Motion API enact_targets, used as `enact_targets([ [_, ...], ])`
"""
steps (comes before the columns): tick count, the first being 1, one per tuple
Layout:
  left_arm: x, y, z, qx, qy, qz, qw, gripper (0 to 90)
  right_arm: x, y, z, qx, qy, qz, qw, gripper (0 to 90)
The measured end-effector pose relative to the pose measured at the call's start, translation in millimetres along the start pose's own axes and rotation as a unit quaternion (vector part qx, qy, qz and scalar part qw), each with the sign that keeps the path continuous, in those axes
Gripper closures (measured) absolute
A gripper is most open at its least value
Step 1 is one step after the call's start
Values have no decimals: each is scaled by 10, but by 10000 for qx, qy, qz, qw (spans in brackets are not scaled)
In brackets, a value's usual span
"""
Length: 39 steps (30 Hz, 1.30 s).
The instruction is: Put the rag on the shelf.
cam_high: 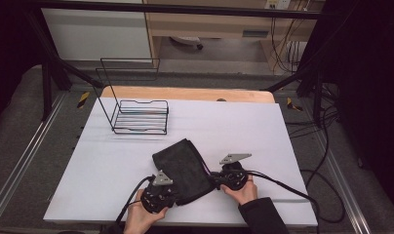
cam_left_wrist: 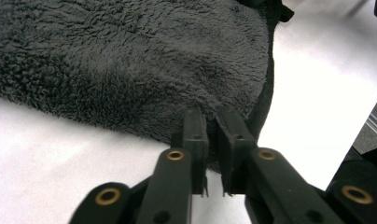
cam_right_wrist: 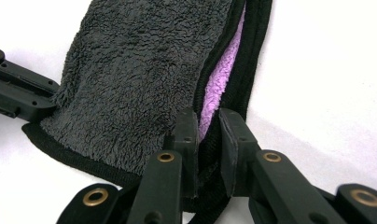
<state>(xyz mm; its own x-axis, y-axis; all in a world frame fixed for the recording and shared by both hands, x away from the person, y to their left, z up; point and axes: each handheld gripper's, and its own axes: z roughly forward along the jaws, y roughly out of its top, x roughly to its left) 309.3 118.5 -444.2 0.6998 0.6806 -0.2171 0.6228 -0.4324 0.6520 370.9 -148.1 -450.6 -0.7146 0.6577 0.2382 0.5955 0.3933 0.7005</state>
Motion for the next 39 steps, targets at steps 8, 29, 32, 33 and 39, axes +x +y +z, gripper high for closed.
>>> enact_targets([
  [8,36,16,-39,67,-90,96,9999,871,-30,9,-33,-9,-317,-136,9994,561],
  [29,237,-37,-340,227,-136,213,9994,875,232,-25,8,45,322,222,9992,784],
  [32,288,-75,-367,252,-140,179,9994,875,264,-3,21,41,324,123,9994,675],
  [33,291,-80,-364,255,-132,181,9994,875,258,23,7,-73,246,34,9997,625],
  [39,272,-123,-304,255,-38,292,9992,870,-22,352,8,-789,-294,96,9964,401],
])
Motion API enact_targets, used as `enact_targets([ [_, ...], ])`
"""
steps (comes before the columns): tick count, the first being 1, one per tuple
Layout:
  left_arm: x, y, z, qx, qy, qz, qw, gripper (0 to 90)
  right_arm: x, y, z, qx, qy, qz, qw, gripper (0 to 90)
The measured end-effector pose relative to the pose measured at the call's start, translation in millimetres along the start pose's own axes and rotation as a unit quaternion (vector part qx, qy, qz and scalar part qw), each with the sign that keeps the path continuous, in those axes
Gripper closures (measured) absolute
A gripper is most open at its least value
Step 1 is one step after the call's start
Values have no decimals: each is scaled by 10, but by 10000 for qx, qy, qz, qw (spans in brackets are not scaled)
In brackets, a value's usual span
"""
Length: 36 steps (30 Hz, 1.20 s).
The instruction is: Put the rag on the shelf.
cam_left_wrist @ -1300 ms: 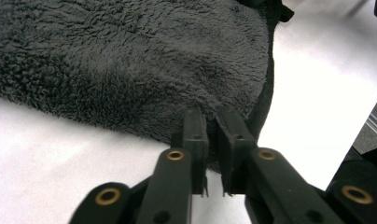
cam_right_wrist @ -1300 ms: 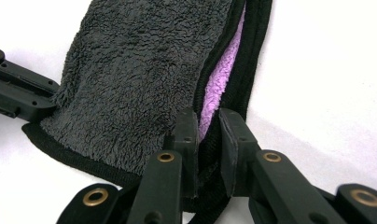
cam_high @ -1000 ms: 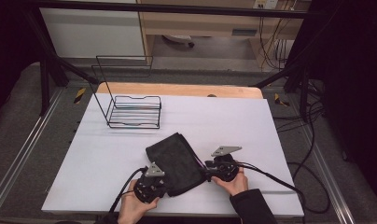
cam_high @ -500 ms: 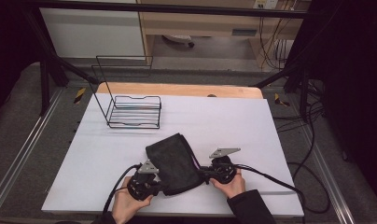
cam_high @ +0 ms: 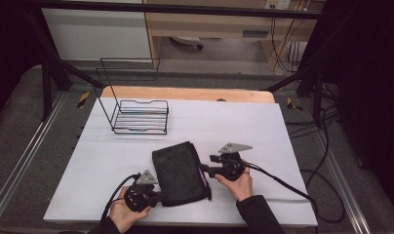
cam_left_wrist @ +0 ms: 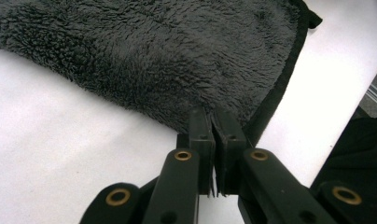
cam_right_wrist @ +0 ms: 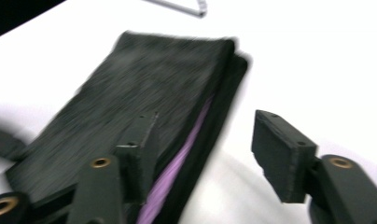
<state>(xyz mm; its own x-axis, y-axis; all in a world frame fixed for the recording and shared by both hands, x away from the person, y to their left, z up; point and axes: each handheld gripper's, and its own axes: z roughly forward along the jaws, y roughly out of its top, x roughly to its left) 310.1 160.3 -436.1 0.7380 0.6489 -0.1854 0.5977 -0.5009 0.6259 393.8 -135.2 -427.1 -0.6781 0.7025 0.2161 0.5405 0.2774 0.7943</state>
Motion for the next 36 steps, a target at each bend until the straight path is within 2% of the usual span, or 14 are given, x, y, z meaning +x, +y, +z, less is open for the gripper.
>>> enact_targets([
  [3,-8,-8,5,-7,41,46,10000,868,-114,139,251,65,-135,1,9999,377],
  [7,-26,-21,14,-47,97,89,9999,867,-200,256,650,235,-183,67,9995,401],
  [12,-22,-23,12,-51,80,114,9999,867,-253,307,908,260,4,288,9992,513],
  [13,-22,-23,12,-51,80,114,9999,867,-256,310,913,260,37,318,9991,556],
  [14,-21,-21,11,-44,75,106,9999,867,-256,310,913,260,37,318,9991,556],
  [15,-20,-18,10,-33,71,105,9999,868,-255,310,906,313,86,353,9989,669],
  [16,-17,-13,5,-14,56,88,9999,869,-249,309,897,360,172,394,9984,726],
  [17,-12,-10,1,-8,43,54,10000,869,-249,309,897,360,172,394,9984,726],
  [19,4,-2,-21,5,-16,16,10000,872,-212,307,865,318,147,299,9989,788],
  [23,43,19,-82,-15,-67,3,10000,875,-181,316,812,274,13,267,9993,799],
  [26,86,35,-122,17,35,67,10000,876,-180,282,674,192,-163,409,9988,801],
  [29,144,44,-132,29,60,48,10000,877,-178,243,604,146,-257,443,9986,801],
  [31,172,45,-122,29,65,26,10000,876,-156,190,513,79,-422,504,9978,801],
  [36,196,41,-109,-1,81,29,10000,875,-125,155,458,99,-632,417,9971,799],
])
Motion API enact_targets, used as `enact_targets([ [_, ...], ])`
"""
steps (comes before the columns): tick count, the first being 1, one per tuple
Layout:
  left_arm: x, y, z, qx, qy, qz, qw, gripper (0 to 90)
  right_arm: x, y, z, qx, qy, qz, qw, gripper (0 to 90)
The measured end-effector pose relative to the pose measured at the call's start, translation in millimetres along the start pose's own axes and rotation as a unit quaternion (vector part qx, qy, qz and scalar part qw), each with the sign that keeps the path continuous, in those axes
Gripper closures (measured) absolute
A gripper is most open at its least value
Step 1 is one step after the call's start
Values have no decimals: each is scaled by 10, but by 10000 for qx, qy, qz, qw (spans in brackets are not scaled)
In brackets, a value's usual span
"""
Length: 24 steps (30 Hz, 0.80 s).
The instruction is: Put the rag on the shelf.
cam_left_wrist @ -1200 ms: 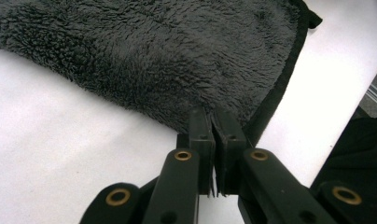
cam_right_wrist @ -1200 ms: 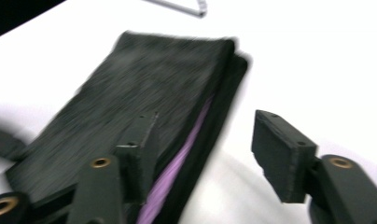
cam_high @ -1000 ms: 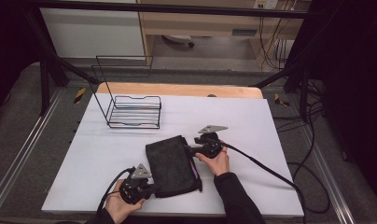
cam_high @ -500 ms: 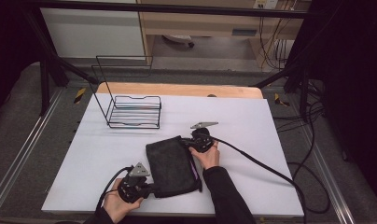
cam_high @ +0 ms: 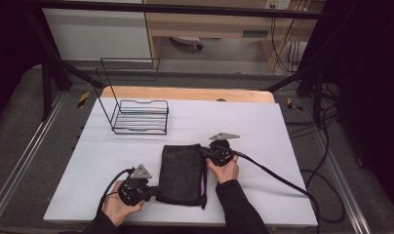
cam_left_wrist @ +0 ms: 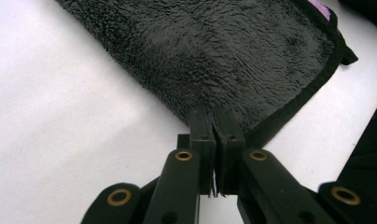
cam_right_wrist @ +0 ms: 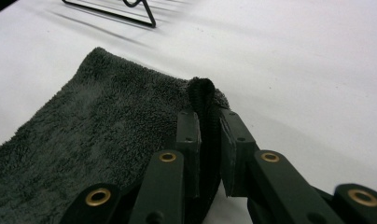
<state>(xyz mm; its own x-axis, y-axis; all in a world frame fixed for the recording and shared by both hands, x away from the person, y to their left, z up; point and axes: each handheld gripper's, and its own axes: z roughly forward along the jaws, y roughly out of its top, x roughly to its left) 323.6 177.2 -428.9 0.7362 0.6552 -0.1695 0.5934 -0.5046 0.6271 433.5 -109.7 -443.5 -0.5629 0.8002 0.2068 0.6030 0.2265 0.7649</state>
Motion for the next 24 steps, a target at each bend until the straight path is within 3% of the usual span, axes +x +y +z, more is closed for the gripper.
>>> enact_targets([
  [4,6,-24,39,0,1,48,10000,863,-14,-31,49,24,-27,-40,10000,770],
  [7,8,-29,16,-69,-1,60,10000,819,-40,-39,29,-68,22,-124,9999,681],
  [9,14,-25,-23,-189,48,58,9998,729,-69,-15,-17,-166,55,-45,9998,613],
  [10,23,-20,-45,-267,89,33,9996,729,-69,-15,-17,-166,55,-45,9998,613],
  [11,59,-4,-89,-399,150,-7,9991,646,-94,25,-73,-288,166,60,9994,514],
  [15,145,22,-132,-572,279,-18,9980,483,-109,83,-184,-346,142,-145,9992,339],
  [16,176,32,-139,-630,312,-23,9975,483,-109,83,-184,-346,142,-145,9992,339],
  [17,206,43,-143,-684,339,-28,9971,401,-118,97,-233,-268,202,-198,9992,296],
  [21,316,107,-130,-692,341,-221,9968,276,-152,79,-329,-291,327,-209,9988,204],
  [24,386,160,-122,-697,344,-232,9967,241,-169,56,-377,-288,377,-154,9988,157],
])
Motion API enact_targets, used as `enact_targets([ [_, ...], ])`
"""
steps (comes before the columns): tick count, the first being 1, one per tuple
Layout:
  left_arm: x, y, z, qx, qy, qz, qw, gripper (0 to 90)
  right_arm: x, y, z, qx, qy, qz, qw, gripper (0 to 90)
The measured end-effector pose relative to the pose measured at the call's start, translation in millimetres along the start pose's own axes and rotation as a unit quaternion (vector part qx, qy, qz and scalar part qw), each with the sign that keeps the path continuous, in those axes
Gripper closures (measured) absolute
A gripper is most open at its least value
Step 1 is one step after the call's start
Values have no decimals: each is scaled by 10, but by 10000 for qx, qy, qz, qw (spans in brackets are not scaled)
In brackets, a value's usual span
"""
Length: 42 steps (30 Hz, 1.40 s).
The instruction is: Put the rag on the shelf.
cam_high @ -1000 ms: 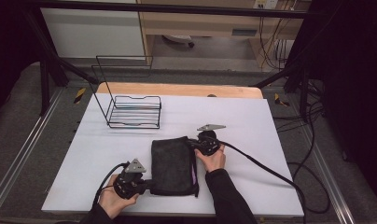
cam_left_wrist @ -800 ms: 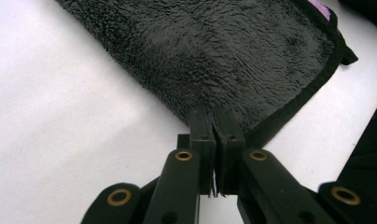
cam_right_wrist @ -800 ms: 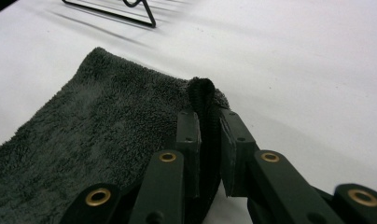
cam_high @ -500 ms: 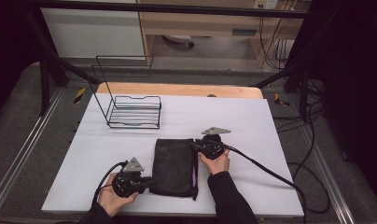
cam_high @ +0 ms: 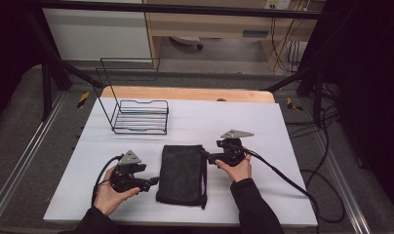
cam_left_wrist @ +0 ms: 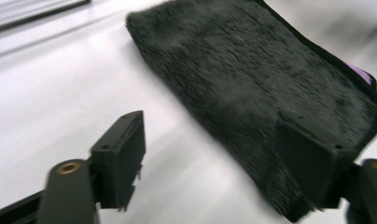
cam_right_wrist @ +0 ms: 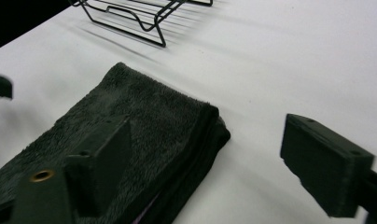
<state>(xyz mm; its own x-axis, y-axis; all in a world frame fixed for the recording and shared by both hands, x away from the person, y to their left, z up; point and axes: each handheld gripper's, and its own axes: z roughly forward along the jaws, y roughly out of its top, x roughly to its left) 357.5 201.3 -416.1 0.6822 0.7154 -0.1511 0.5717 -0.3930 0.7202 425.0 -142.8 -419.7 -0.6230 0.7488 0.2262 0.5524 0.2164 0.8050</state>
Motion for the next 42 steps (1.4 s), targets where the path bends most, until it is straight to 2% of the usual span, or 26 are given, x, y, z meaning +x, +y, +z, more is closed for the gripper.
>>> enact_targets([
  [2,38,43,20,-1,6,-5,10000,218,-18,-29,-40,6,30,33,10000,117],
  [6,101,150,62,5,2,-33,10000,157,-37,-102,-114,12,5,-23,10000,95],
  [10,121,253,121,-4,88,33,10000,119,-46,-171,-194,-39,19,21,10000,78],
  [13,132,314,173,13,185,138,9997,119,-45,-198,-222,-43,3,38,10000,72],
  [20,204,454,353,-105,334,43,9994,148,-49,-281,-303,-110,-88,54,9999,56],
  [23,254,501,454,-101,400,-76,9991,188,-34,-299,-309,-103,-77,61,9999,56],
  [30,357,499,688,6,598,-166,9981,281,-28,-309,-300,-102,-105,65,9999,55],
  [33,388,488,738,44,578,-261,9980,370,-28,-320,-274,-56,-66,41,10000,58],
  [36,392,476,766,109,569,-267,9980,459,-29,-331,-253,3,-114,31,9999,67],
  [39,401,471,794,112,479,-390,9980,508,-31,-337,-239,2,-133,4,9999,72],
  [42,394,468,834,124,437,-418,9981,557,-28,-352,-207,59,-128,13,9999,75],
])
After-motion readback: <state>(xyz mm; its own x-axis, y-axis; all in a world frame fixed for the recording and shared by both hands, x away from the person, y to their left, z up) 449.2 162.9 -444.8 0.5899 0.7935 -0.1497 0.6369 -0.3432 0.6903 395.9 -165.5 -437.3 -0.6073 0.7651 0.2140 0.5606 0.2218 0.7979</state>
